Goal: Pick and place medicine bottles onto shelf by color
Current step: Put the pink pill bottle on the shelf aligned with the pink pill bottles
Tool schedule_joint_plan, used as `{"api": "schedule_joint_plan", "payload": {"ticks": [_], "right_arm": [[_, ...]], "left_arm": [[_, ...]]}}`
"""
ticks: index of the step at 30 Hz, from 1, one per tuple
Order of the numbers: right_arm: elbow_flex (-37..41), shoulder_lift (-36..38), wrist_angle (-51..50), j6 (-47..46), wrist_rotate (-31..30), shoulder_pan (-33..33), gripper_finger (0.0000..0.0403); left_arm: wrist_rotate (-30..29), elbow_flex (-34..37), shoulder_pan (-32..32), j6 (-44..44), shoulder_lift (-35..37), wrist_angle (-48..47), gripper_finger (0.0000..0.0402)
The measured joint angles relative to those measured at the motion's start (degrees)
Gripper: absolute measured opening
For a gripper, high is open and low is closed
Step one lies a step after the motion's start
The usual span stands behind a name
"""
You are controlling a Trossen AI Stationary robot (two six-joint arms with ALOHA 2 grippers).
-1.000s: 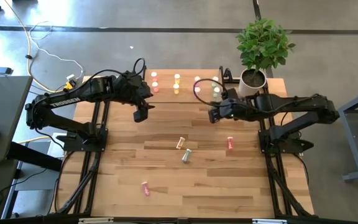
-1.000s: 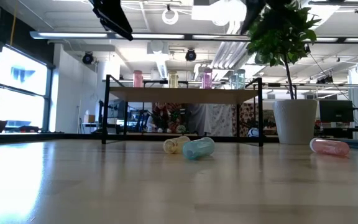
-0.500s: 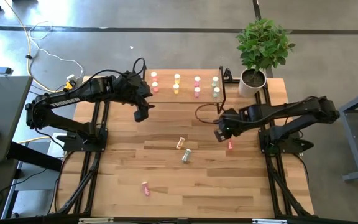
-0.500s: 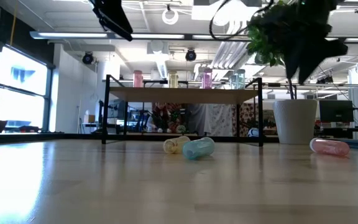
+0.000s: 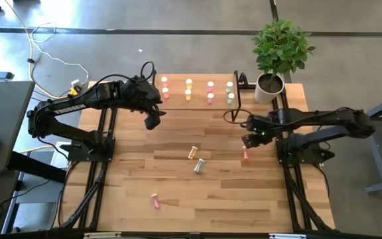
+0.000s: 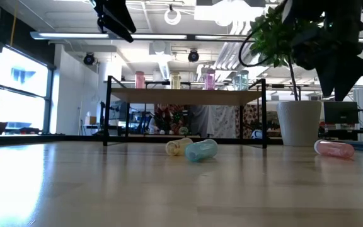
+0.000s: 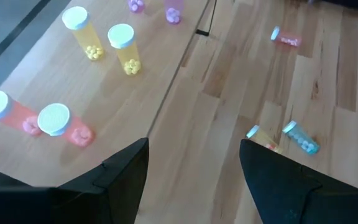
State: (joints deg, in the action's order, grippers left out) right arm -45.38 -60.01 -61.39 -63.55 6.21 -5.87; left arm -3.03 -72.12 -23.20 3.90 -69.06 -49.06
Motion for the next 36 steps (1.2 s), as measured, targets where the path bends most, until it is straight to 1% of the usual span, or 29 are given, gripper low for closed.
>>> {"api": "schedule_joint_plan", "payload": {"ticks": [2,6,10,15,20,25,28,32,36], "right_arm": [[0.5,0.4,0.4,1.7,1.5,-1.7,0.0142],[1.4,0.3,1.7,7.9,1.4,-3.6,0.0142],[1.4,0.3,4.2,10.5,1.5,-5.0,0.0144],[1.4,-0.1,4.0,11.0,1.4,-5.7,0.0168],[1.4,-0.7,3.9,6.1,3.9,-4.2,0.0195],[1.5,-1.4,3.7,1.7,3.8,-1.2,0.0200],[3.7,-1.5,6.5,-2.4,3.7,0.9,0.0200],[8.4,-1.5,12.1,-8.1,3.3,3.5,0.0200],[12.0,-1.5,18.0,-11.7,2.8,5.1,0.0200]], "left_arm": [[0.0,0.0,0.0,0.5,0.0,0.0,0.0243],[0.0,0.0,0.0,1.1,0.0,0.0,0.0243],[0.0,0.0,0.0,1.9,0.0,0.0,0.0243],[0.0,0.0,0.0,2.0,0.0,0.0,0.0243],[0.0,0.0,0.0,2.1,0.0,0.0,0.0243],[0.0,0.0,0.0,3.0,0.0,0.0,0.0243],[0.0,0.0,0.0,3.0,0.0,0.0,0.0243],[0.0,0.0,0.0,3.0,0.0,0.0,0.0243],[0.0,0.0,0.0,3.0,0.0,0.0,0.0243]]}}
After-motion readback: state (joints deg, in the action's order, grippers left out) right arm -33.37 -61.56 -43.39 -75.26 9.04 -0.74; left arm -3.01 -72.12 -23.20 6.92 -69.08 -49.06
